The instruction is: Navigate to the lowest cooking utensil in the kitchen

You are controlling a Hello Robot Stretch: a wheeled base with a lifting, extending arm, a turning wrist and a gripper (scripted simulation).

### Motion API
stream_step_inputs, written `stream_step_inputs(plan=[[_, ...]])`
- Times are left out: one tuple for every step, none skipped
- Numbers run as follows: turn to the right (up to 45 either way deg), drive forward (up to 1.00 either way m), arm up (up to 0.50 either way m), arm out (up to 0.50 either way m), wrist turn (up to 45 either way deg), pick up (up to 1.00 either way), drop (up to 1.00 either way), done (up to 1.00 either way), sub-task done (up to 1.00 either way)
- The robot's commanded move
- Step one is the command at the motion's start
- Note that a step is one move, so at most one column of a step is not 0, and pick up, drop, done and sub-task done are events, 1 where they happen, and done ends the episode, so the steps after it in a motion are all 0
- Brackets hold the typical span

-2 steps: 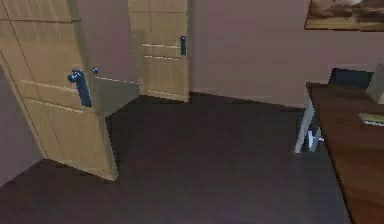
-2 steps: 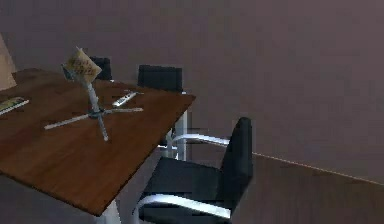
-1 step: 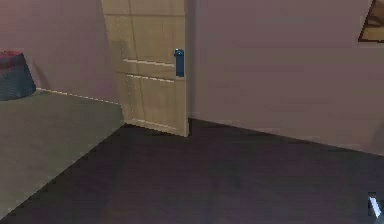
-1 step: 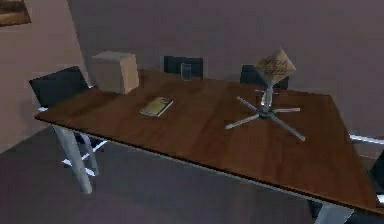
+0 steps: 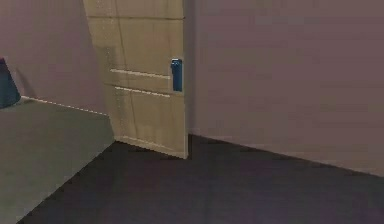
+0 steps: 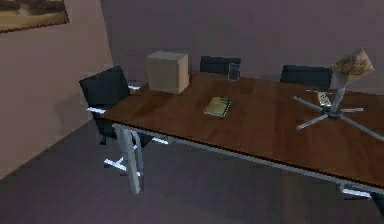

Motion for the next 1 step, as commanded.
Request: stream_step_inputs(plan=[[-12.0,0.00,0.00,0.00,0.0,0.00,0.00,0.00,0.00]])
